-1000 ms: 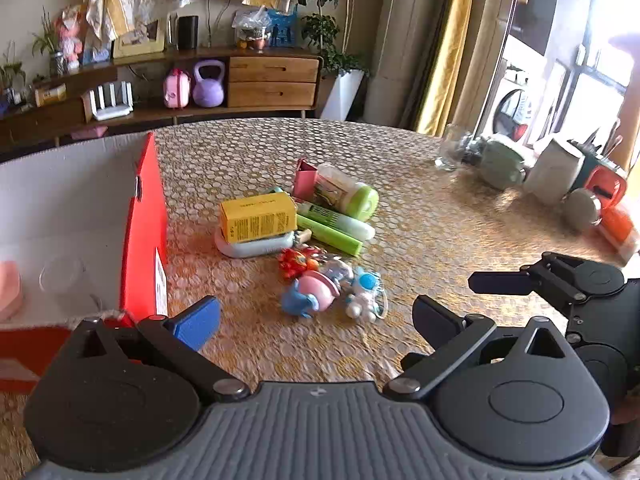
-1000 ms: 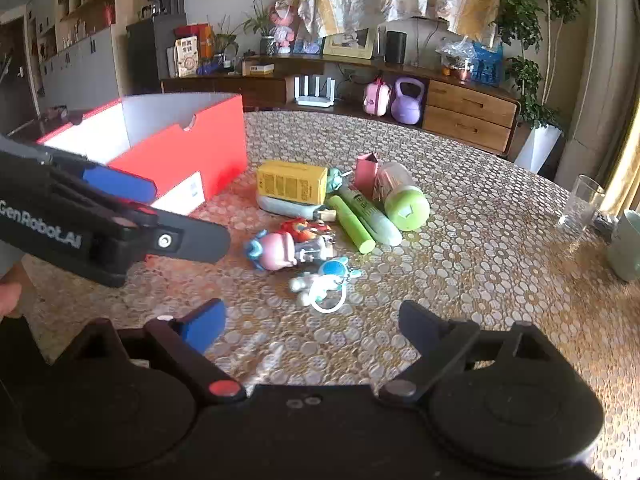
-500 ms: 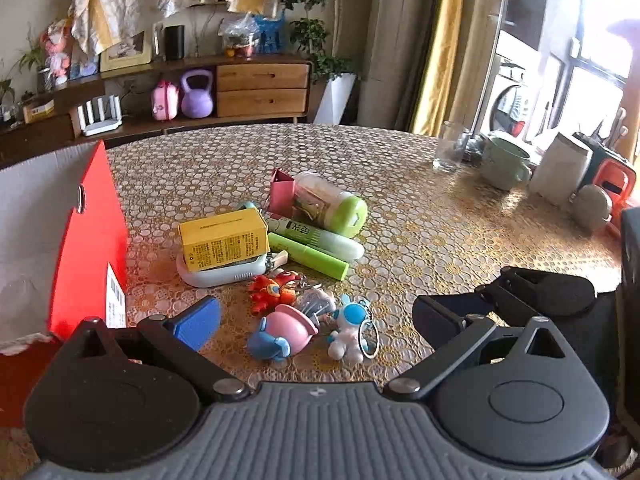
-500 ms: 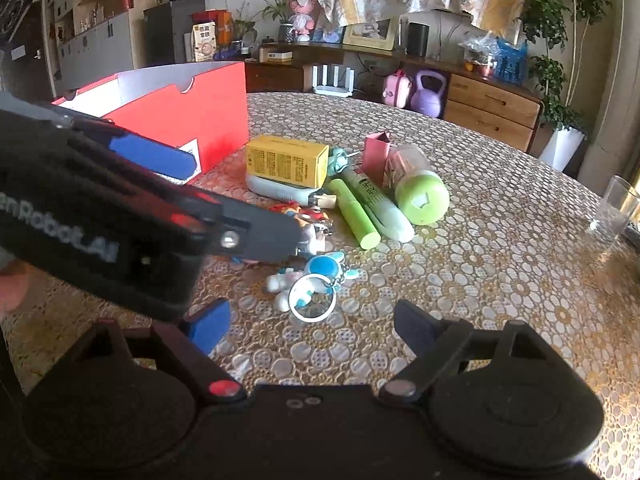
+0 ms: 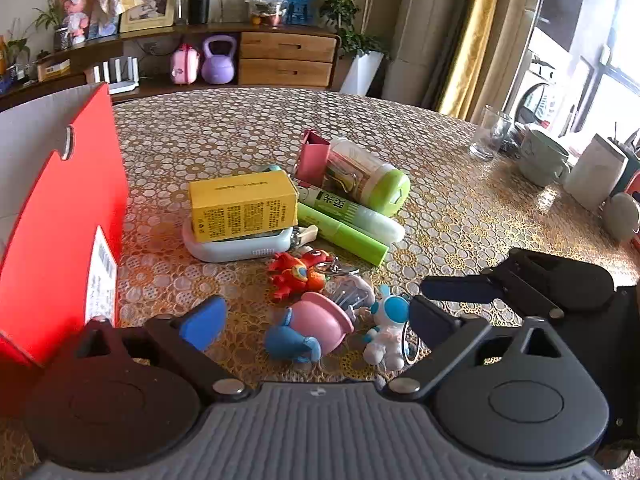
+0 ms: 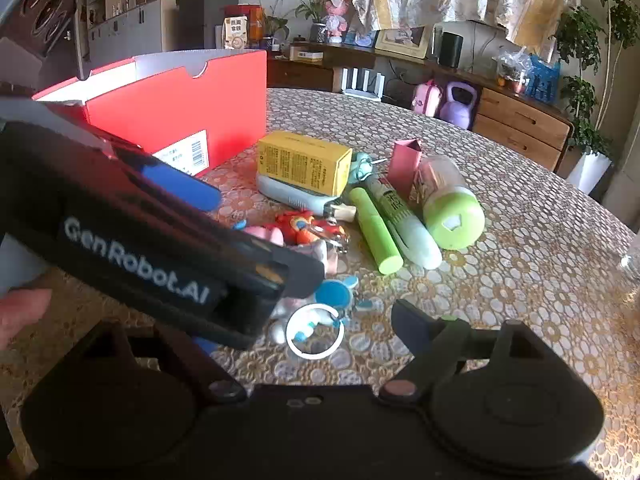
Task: Organize rigid objects
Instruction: 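Grasp the pink toy figure with the left tool while the right tool grasps the white-blue keyring figure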
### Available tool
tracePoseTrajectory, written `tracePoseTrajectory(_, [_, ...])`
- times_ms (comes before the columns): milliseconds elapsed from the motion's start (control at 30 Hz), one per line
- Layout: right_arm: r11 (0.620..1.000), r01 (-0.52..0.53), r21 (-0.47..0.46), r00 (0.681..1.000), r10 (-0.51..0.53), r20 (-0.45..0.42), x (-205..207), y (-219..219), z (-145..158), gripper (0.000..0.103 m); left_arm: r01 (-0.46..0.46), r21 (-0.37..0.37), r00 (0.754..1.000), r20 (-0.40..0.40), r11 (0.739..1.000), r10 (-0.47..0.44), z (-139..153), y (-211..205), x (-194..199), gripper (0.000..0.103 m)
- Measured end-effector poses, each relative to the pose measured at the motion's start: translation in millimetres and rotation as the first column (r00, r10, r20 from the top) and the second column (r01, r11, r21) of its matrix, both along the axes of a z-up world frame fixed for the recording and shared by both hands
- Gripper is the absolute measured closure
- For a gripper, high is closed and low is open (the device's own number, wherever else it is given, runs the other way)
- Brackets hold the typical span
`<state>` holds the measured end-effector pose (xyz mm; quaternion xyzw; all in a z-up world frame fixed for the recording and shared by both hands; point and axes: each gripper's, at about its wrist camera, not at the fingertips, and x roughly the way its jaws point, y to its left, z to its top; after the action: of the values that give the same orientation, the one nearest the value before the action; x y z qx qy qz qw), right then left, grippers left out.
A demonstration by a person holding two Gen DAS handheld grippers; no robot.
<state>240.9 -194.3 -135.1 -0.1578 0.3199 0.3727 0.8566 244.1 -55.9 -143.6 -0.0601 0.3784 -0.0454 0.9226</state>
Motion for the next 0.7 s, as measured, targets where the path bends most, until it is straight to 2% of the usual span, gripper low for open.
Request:
tracePoseTrajectory(100, [1.0,-0.012,0.012,1.0,0.012,-0.008,3.3,0.8,-0.5,0.017,0.013,0.004,1.0,-0.012,1.0,-0.013,-4.3,-0.5,3.9,0.018])
tracePoseTrajectory(133, [1.0,-0.016,0.016,1.0,0.016,-0.012,4.4,0.8,-0.9,0.017,0.023,0.001,1.0,-0.019,1.0,-0.023,-6.2,-0.6,5.2,0.025])
tracePoseTrajectory(300, [0.999,-0.035,0.034,0.999,0.036,-0.029,9.2,-1.5,-2.3,0.018,0.035,-0.027,0.999,-0.011,0.999,-0.036,-7.0,1.3,6.5,0.031])
tracePoseTrajectory(367, [0.999,-0.04,0.036,0.999,0.041,-0.032,9.8,-0.5,-2.3,0.02,0.048,-0.046,0.999,-0.007,0.998,-0.048,-6.5,1.9,7.3,0.041])
tracePoseTrajectory(400, [0.998,-0.043,0.036,0.998,0.044,-0.033,9.8,-0.2,-1.9,0.021,0.052,-0.051,0.999,-0.006,0.997,-0.053,-5.9,1.9,7.5,0.043])
tracePoseTrajectory(467, [0.998,-0.049,0.036,0.998,0.05,-0.033,8.1,-0.8,-0.2,0.032,0.049,-0.047,0.999,-0.007,0.998,-0.049,-5.9,2.9,8.5,0.051])
tracePoseTrajectory(567, [0.999,-0.035,0.03,0.999,0.036,-0.035,6.9,-2.9,2.3,0.043,0.052,-0.054,0.999,-0.012,0.997,-0.053,-5.9,5.4,8.9,0.056])
tracePoseTrajectory(700, [1.0,-0.02,0.015,0.999,0.021,-0.039,0.5,-2.9,4.8,0.045,0.076,-0.01,0.997,-0.002,0.997,-0.076,-3.9,-0.5,3.8,0.057])
